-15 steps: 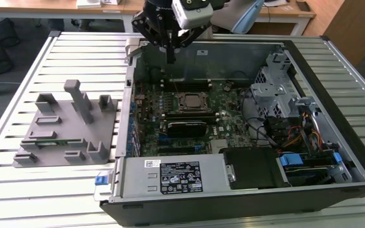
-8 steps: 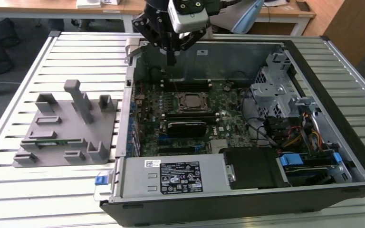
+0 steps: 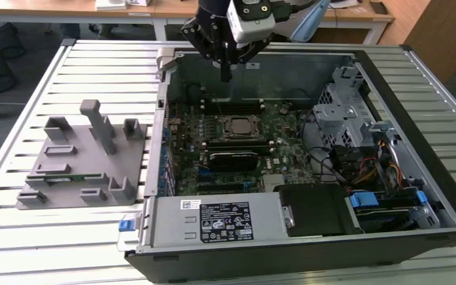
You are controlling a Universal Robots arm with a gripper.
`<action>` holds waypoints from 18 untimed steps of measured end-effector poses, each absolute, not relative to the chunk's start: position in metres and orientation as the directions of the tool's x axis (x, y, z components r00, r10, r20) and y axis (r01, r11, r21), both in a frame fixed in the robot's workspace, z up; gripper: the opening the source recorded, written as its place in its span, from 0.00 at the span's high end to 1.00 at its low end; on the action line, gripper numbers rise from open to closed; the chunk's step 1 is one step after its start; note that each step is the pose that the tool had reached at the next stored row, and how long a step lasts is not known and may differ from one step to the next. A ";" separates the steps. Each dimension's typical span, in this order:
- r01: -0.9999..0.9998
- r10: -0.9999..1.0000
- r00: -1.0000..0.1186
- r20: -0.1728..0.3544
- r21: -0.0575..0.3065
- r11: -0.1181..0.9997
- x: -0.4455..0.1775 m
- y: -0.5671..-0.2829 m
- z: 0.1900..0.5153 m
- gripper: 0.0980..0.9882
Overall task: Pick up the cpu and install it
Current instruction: 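Close the cpu cover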
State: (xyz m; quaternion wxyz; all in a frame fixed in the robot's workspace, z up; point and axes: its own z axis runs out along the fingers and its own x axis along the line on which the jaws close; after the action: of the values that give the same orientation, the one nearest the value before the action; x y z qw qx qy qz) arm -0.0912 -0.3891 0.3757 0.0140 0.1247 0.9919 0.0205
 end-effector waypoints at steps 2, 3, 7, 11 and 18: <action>0.262 0.263 -0.965 -0.023 0.044 0.964 -0.090 -0.389 0.374 0.99; 0.287 0.289 -0.957 -0.023 0.044 0.957 -0.090 -0.389 0.372 0.99; 0.358 0.359 -0.933 -0.023 0.044 0.933 -0.089 -0.389 0.367 0.99; 0.415 0.416 -0.909 -0.023 0.044 0.909 -0.089 -0.389 0.362 0.99; 0.517 0.519 -0.855 -0.023 0.044 0.855 -0.089 -0.389 0.354 0.99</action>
State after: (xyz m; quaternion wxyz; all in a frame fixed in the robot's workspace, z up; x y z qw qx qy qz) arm -0.0894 -0.3889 0.3544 0.0169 0.2690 0.9628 0.0183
